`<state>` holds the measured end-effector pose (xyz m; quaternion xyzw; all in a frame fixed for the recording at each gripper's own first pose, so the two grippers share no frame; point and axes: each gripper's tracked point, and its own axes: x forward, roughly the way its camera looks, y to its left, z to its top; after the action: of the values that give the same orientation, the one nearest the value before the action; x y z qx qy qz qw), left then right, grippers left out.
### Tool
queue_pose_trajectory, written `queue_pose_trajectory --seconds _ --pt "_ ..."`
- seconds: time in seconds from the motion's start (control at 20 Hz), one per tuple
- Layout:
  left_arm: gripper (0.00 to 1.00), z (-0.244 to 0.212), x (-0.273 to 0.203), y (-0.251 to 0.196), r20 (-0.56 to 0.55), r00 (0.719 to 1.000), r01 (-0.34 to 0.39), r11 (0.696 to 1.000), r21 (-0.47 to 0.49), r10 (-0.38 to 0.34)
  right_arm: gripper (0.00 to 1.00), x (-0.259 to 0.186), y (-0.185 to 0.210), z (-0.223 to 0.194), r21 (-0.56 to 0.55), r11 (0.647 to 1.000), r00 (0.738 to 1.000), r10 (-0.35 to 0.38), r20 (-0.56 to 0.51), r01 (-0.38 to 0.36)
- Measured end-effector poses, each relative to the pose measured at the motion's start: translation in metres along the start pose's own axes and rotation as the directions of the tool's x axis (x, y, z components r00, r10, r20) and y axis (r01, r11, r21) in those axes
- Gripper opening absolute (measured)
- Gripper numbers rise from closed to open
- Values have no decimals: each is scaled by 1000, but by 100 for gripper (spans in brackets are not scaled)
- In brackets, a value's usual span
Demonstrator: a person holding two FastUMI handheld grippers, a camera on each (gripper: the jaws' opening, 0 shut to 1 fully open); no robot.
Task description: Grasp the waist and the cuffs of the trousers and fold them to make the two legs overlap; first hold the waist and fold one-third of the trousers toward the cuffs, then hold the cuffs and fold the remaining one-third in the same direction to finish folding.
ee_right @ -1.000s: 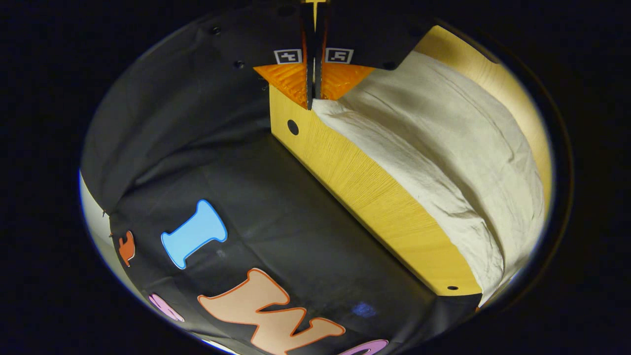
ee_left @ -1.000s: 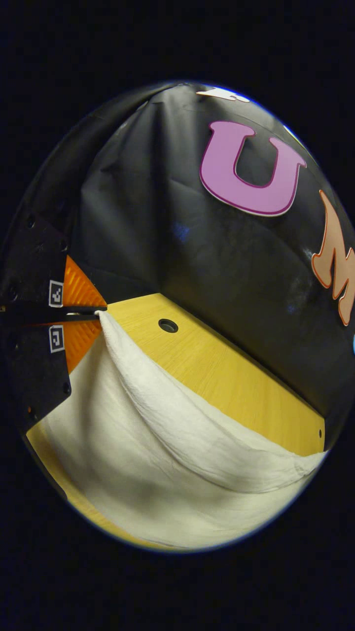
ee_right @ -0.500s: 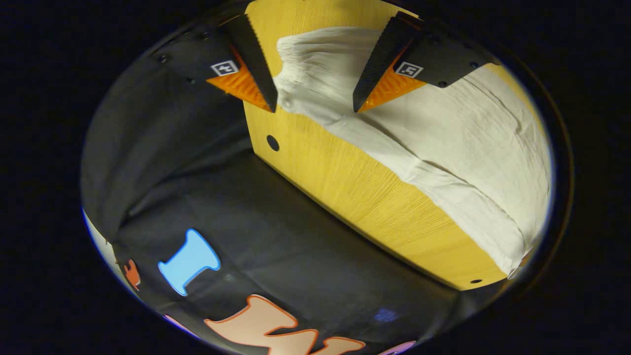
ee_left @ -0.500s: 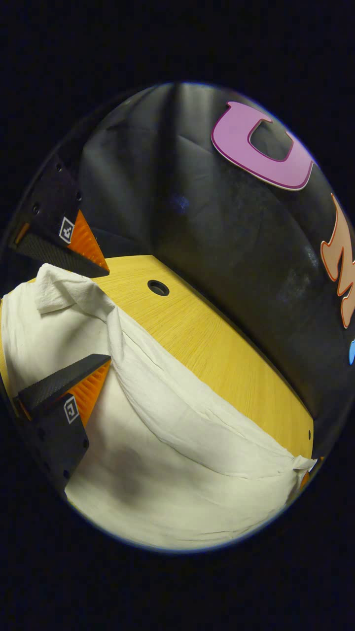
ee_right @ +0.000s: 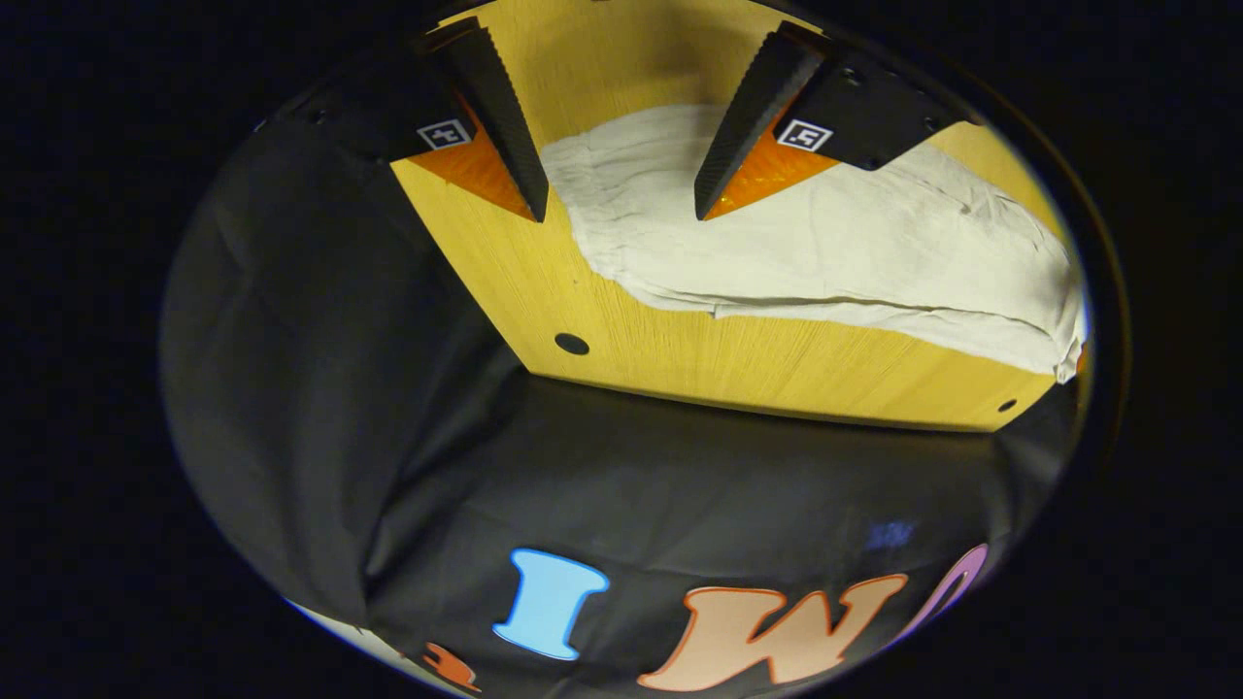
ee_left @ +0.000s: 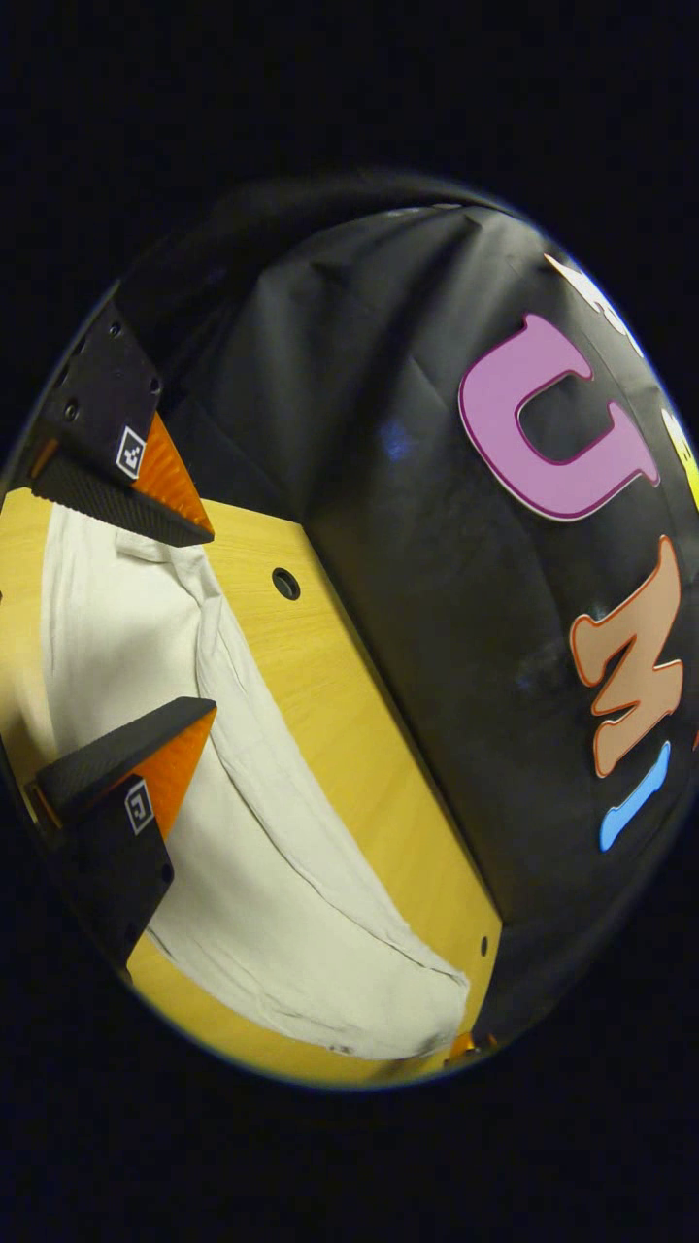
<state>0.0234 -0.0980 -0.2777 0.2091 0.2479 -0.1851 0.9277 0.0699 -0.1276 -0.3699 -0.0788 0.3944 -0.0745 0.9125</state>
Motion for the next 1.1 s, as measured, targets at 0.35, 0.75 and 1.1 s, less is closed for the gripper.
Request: queue_pose_trajectory --seconds 0.35,0.75,1.1 --pt "96 29 -23 -26 62 998 43 973 -226 -29 100 10 -15 -38 273 962 994 45 -98 -16" --pt "96 31 -45 -39 35 999 14 970 -241 -6 97 35 -6 -65 564 824 970 88 -227 57" --pt "96 30 -56 -50 16 1000 -4 972 -236 8 54 43 -6 -70 607 794 954 165 -252 23"
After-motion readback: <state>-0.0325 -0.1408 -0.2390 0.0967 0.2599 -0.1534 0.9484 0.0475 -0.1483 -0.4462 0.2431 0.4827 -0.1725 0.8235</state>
